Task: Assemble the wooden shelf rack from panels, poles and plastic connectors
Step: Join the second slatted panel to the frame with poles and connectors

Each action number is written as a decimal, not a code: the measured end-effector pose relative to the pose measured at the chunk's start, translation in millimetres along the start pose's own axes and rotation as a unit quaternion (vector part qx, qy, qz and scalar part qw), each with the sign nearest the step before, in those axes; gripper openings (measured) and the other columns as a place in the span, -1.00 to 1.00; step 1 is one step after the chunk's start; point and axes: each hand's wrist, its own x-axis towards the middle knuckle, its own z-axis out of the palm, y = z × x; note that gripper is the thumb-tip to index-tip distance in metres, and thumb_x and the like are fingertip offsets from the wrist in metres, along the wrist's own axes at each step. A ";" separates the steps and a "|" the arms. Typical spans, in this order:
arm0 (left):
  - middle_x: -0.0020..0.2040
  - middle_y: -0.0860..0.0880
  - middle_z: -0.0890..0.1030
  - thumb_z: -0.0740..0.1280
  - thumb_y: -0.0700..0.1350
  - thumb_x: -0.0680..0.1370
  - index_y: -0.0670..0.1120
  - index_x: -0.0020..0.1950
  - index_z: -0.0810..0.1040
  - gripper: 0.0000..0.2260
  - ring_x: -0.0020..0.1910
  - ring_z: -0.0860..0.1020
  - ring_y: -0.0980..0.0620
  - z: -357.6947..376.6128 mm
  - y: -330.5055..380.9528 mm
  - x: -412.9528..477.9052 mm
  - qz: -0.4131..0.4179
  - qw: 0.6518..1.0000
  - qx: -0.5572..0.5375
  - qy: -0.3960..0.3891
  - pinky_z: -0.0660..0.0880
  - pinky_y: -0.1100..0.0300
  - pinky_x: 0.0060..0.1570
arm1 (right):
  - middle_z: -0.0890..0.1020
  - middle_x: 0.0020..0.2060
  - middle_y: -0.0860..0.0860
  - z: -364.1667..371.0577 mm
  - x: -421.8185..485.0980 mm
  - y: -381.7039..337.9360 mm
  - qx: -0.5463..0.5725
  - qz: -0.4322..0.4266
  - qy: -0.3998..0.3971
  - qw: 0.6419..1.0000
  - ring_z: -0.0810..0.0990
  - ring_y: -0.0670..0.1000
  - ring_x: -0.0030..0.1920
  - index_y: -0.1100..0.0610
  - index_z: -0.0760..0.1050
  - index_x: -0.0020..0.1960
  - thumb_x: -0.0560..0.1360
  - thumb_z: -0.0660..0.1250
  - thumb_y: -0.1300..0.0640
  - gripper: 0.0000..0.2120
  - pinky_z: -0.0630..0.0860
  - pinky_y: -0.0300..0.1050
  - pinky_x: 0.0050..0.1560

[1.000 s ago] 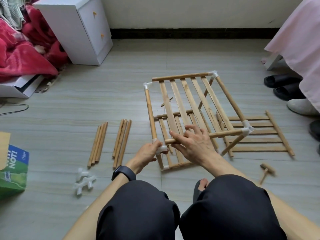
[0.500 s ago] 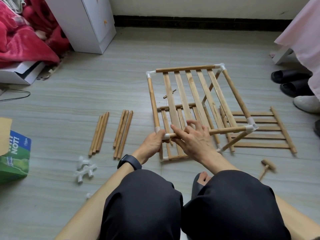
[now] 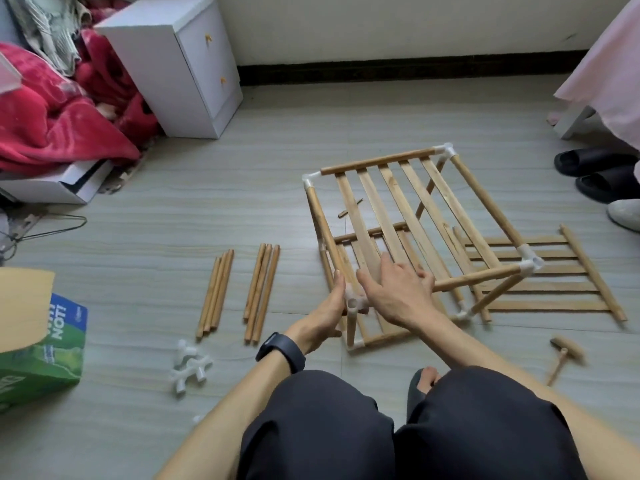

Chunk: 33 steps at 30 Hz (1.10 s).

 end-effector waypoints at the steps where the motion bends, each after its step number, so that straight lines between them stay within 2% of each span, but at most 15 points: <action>1: 0.33 0.03 0.53 -0.33 0.41 0.56 0.18 0.40 0.45 -0.28 0.37 0.37 0.03 -3.3 3.4 -1.4 -0.004 1.000 0.005 0.012 0.24 -0.15 0.40 | 0.56 0.02 -0.01 0.8 0.3 -2.4 -0.035 -0.005 0.025 0.999 0.48 0.06 0.20 0.03 0.40 0.20 0.49 -0.07 -0.38 -0.40 0.23 0.20 0.27; 3: 0.35 -0.07 0.52 -0.27 0.39 0.59 0.05 0.41 0.45 -0.28 0.32 0.43 -0.02 -15.2 9.4 -0.1 -0.010 0.997 0.027 0.074 0.29 -0.12 0.35 | 0.55 -0.08 -0.02 6.5 0.0 1.0 -0.074 -0.040 0.055 0.995 0.50 0.07 0.10 0.03 0.40 0.07 0.54 0.07 -0.23 -0.64 0.26 0.10 0.12; 5: 0.44 -0.13 0.46 -0.21 0.33 0.64 -0.04 0.48 0.40 -0.32 0.33 0.44 -0.05 -35.0 12.7 3.0 0.002 0.989 0.062 0.134 0.29 -0.05 0.36 | 0.54 -0.17 -0.03 7.7 0.9 7.7 -0.049 -0.070 0.058 0.995 0.47 0.06 0.06 0.02 0.38 -0.04 0.50 0.18 -0.06 -0.84 0.22 0.03 0.06; 8: 0.55 -0.13 0.31 -0.12 0.29 0.67 -0.11 0.59 0.25 -0.35 0.53 0.29 -0.12 -75.0 12.1 7.0 0.019 0.973 0.109 0.204 0.21 -0.04 0.49 | 0.51 -0.23 -0.05 0.2 4.6 18.1 -0.034 -0.103 0.034 0.994 0.41 0.03 0.11 0.01 0.37 -0.12 0.49 0.25 0.01 -0.90 0.23 0.03 0.08; 10: 0.44 -0.11 0.39 -0.04 0.28 0.67 -0.12 0.53 0.29 -0.39 0.44 0.36 -0.13 -101.0 12.2 10.1 0.037 0.957 0.124 0.259 0.27 0.05 0.32 | 0.53 -0.15 -0.02 -7.3 4.4 29.6 -0.059 -0.128 0.004 0.990 0.41 0.05 0.16 0.03 0.42 -0.06 0.48 0.28 -0.01 -0.88 0.26 0.06 0.14; 12: 0.35 -0.15 0.46 0.03 0.28 0.67 -0.11 0.44 0.35 -0.45 0.32 0.43 -0.15 -119.6 16.7 13.8 0.041 0.941 0.129 0.311 0.30 0.07 0.15 | 0.58 0.01 0.05 -18.6 3.4 46.0 -0.086 -0.160 -0.039 0.983 0.40 0.06 0.24 0.06 0.50 0.14 0.51 0.30 -0.03 -0.74 0.29 0.07 0.27; 15: 0.29 -0.19 0.47 0.14 0.27 0.64 -0.13 0.34 0.38 -0.49 0.31 0.45 -0.21 -135.5 23.5 20.4 0.068 0.918 0.112 0.375 0.38 0.02 0.16 | 0.62 0.20 0.06 -39.8 4.0 71.1 -0.105 -0.192 -0.031 0.975 0.41 0.08 0.33 0.08 0.52 0.38 0.58 0.30 0.04 -0.62 0.34 0.05 0.37; 18: 0.31 -0.12 0.44 0.15 0.25 0.65 -0.13 0.43 0.32 -0.46 0.29 0.44 -0.14 -130.9 18.5 26.6 0.075 0.924 0.084 0.365 0.40 -0.02 0.23 | 0.63 0.25 0.06 -58.4 12.9 89.3 -0.131 -0.173 0.012 0.976 0.46 0.11 0.28 0.08 0.53 0.40 0.64 0.28 0.12 -0.66 0.33 -0.03 0.32; 20: 0.28 -0.09 0.50 0.08 0.21 0.68 -0.13 0.37 0.41 -0.52 0.29 0.47 -0.12 -115.6 8.2 34.1 0.054 0.940 0.096 0.324 0.40 -0.02 0.25 | 0.63 0.26 0.07 -63.2 18.5 93.2 -0.140 -0.128 0.047 0.981 0.47 0.14 0.28 0.08 0.55 0.37 0.61 0.31 0.11 -0.67 0.38 0.06 0.35; 23: 0.37 -0.16 0.48 0.03 0.16 0.71 -0.15 0.35 0.46 -0.54 0.41 0.41 -0.18 -94.6 -2.8 43.9 0.079 0.940 0.049 0.329 0.38 -0.10 0.37 | 0.64 0.23 0.08 -54.1 20.3 85.1 -0.125 -0.080 0.109 0.983 0.51 0.17 0.26 0.08 0.56 0.34 0.62 0.24 0.04 -0.66 0.44 0.17 0.33; 24: 0.30 -0.11 0.51 0.04 0.17 0.70 -0.11 0.27 0.50 -0.56 0.38 0.43 -0.14 -91.7 -1.3 44.7 0.084 0.938 0.018 0.336 0.41 -0.03 0.29 | 0.64 0.22 0.08 -48.6 20.2 80.5 -0.115 -0.071 0.124 0.983 0.51 0.16 0.25 0.07 0.56 0.34 0.63 0.22 0.00 -0.65 0.45 0.16 0.31; 26: 0.02 0.01 0.54 0.04 0.23 0.68 0.03 -0.02 0.52 -0.62 0.14 0.49 -0.06 -90.9 4.2 44.4 0.088 0.940 -0.030 0.329 0.39 0.14 -0.03 | 0.64 0.20 0.08 -38.3 20.9 71.3 -0.102 -0.067 0.145 0.982 0.53 0.16 0.22 0.07 0.55 0.32 0.62 0.21 -0.06 -0.63 0.44 0.14 0.25; 27: -0.02 0.02 0.54 0.03 0.27 0.67 0.06 -0.09 0.51 -0.59 0.05 0.49 -0.02 -91.1 8.1 43.9 0.086 0.944 -0.037 0.317 0.36 0.16 -0.08 | 0.63 0.19 0.08 -34.6 22.6 66.6 -0.097 -0.068 0.150 0.981 0.53 0.16 0.21 0.07 0.54 0.31 0.61 0.21 -0.09 -0.63 0.44 0.14 0.24; 30: -0.01 -0.07 0.65 0.05 0.35 0.63 -0.02 -0.10 0.61 -0.46 0.04 0.55 -0.03 -92.7 12.1 47.9 0.076 0.953 -0.076 0.283 0.41 0.01 0.08 | 0.62 0.17 0.10 -27.1 29.1 49.7 -0.089 -0.077 0.146 0.982 0.53 0.15 0.19 0.07 0.52 0.30 0.60 0.20 -0.15 -0.60 0.43 0.14 0.22; 33: -0.26 0.06 0.70 0.16 0.31 0.63 -0.04 -0.09 0.62 -0.53 -0.11 0.63 0.02 -95.8 11.0 57.7 0.080 0.949 -0.128 0.277 0.49 -0.01 0.12 | 0.61 0.17 0.10 -20.3 36.2 27.1 -0.085 -0.096 0.138 0.982 0.52 0.15 0.17 0.07 0.50 0.29 0.60 0.19 -0.17 -0.59 0.41 0.13 0.23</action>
